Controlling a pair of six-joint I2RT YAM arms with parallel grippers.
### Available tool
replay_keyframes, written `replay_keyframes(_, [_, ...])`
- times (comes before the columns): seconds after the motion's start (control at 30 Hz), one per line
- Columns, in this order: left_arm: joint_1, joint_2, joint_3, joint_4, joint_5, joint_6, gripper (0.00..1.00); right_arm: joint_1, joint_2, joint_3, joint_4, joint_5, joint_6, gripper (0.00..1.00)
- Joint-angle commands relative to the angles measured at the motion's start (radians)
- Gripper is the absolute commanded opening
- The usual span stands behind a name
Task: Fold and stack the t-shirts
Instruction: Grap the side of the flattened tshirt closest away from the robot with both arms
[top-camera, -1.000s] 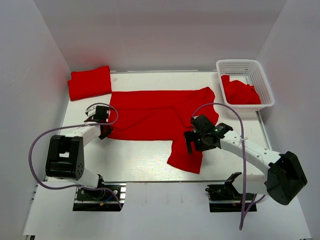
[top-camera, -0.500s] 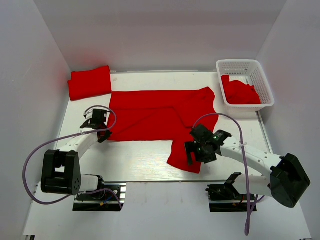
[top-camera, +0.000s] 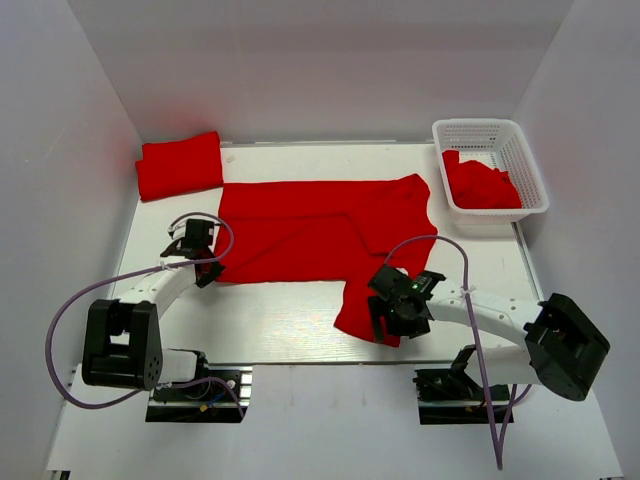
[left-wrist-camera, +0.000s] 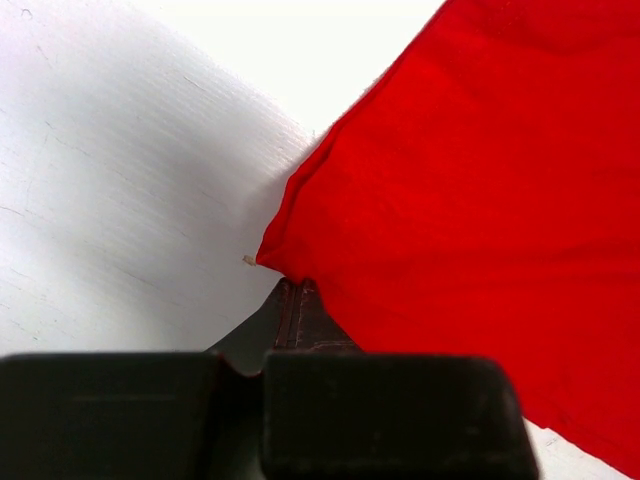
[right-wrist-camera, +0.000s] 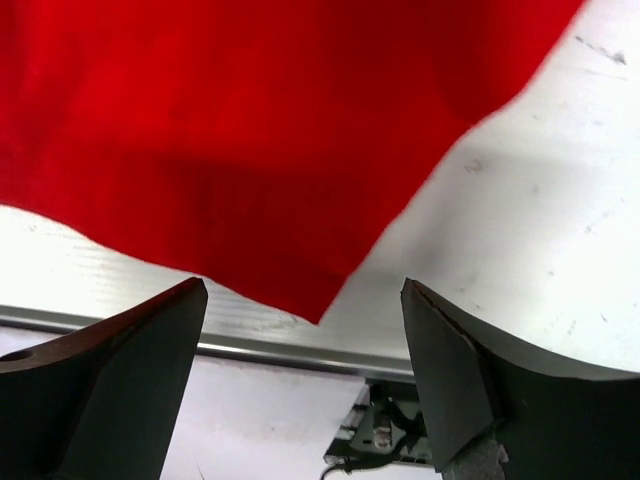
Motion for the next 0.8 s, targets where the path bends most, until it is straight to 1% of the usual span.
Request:
replay_keyframes(0.0, [-0.003,-0.010,-0.013,-0.008,0.016,0.002,0.00,0.023,0.027,-0.004,0.056,0.041,0.029,0.84])
replay_keyframes(0.1, [-0.003,-0.019,-0.022,-0.008,0.016,0.002,0.00,0.031,0.039,-0.021,0.098,0.046,0.036,0.78])
replay_keyframes(0.17, [-0.003,-0.030,-0.022,-0.008,0.016,0.002,0.00,0.029,0.042,-0.026,0.128,0.054,0.040,0.72])
replay_keyframes(0.2, [-0.003,-0.030,-0.022,-0.008,0.007,0.002,0.00,0.032,0.047,-0.035,0.133,0.055,0.043,0.65])
replay_keyframes(0.23, [-0.003,-0.041,-0.022,-0.008,0.007,0.002,0.00,0.032,0.057,-0.035,0.144,0.054,0.051,0.44])
replay_keyframes(0.27, [-0.003,-0.041,-0.022,-0.018,0.007,0.002,0.00,0.032,0.059,-0.039,0.142,0.052,0.059,0.40])
replay_keyframes(0.3, [-0.003,-0.053,-0.022,-0.018,0.007,0.002,0.00,0.032,0.064,-0.042,0.142,0.048,0.059,0.40])
replay_keyframes(0.4, [-0.003,-0.062,-0.032,-0.018,0.007,0.002,0.00,0.034,0.056,-0.050,0.121,0.042,0.079,0.30])
replay_keyframes(0.43, [-0.003,-0.062,-0.032,-0.018,0.007,0.002,0.00,0.035,0.035,-0.050,0.106,0.037,0.092,0.19])
replay_keyframes(0.5, [-0.003,-0.071,-0.032,-0.018,0.016,0.002,0.00,0.038,0.007,-0.038,0.057,0.022,0.102,0.02])
replay_keyframes(0.53, [-0.003,-0.071,-0.032,-0.027,0.027,0.002,0.00,0.038,-0.021,-0.023,0.041,0.019,0.111,0.00])
replay_keyframes(0.57, [-0.003,-0.071,-0.032,-0.027,0.027,0.002,0.00,0.037,-0.036,-0.015,-0.001,0.015,0.123,0.00])
replay_keyframes(0.7, [-0.003,-0.094,-0.022,-0.027,0.053,-0.007,0.00,0.035,-0.143,0.033,-0.055,0.057,0.148,0.00])
replay_keyframes(0.77, [-0.003,-0.094,-0.013,-0.036,0.065,-0.007,0.00,0.031,-0.186,0.051,-0.025,0.055,0.131,0.00])
